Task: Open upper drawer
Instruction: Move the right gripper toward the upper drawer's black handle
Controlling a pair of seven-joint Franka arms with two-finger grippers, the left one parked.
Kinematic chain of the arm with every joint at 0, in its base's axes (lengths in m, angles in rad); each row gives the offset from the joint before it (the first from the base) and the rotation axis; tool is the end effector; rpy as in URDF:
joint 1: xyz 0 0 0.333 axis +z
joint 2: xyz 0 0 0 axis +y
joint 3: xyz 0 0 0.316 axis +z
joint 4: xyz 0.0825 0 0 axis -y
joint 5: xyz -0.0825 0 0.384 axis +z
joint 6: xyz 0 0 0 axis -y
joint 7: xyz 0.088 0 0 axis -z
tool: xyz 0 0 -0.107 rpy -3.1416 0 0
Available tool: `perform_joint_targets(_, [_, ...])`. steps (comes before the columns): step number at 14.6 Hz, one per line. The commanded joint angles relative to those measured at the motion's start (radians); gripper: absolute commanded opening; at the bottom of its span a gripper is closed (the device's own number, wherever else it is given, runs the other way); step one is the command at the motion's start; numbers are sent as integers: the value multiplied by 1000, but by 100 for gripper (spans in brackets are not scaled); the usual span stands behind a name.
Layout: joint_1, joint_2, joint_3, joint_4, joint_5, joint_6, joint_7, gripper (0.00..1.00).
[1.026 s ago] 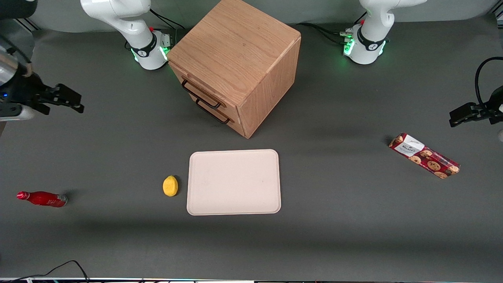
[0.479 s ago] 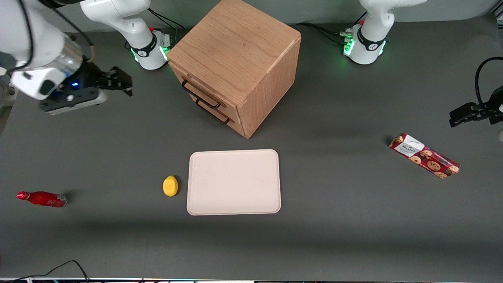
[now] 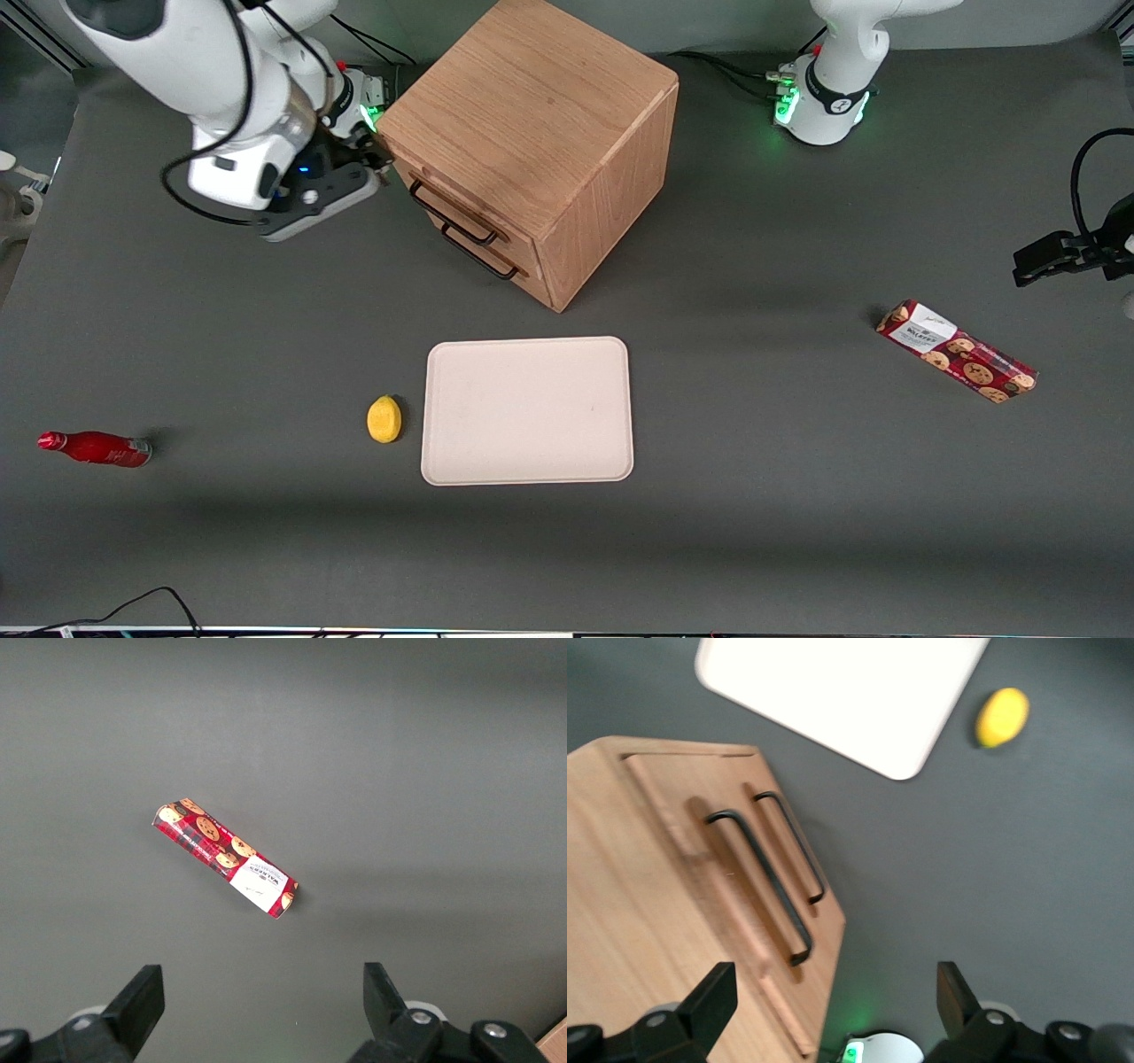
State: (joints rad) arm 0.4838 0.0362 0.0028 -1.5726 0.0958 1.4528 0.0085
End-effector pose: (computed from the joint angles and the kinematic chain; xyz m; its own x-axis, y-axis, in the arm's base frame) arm 0.4819 0.2675 0.5948 0.8718 0.4644 -0.1556 0.4549 -0.8855 -0.0944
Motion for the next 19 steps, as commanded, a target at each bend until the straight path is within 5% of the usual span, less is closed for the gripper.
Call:
perform_joint_targets(1, [84,13,-29,14,25,-3,-24,100])
perform_joint_targets(5, [75,36,-32,6,31,0,-60,100])
perform_joint_targets(8, [55,76,-56,0,107,1,-151,100])
perform_joint_targets(19, [53,103,-60,-171,134,168,-232,100])
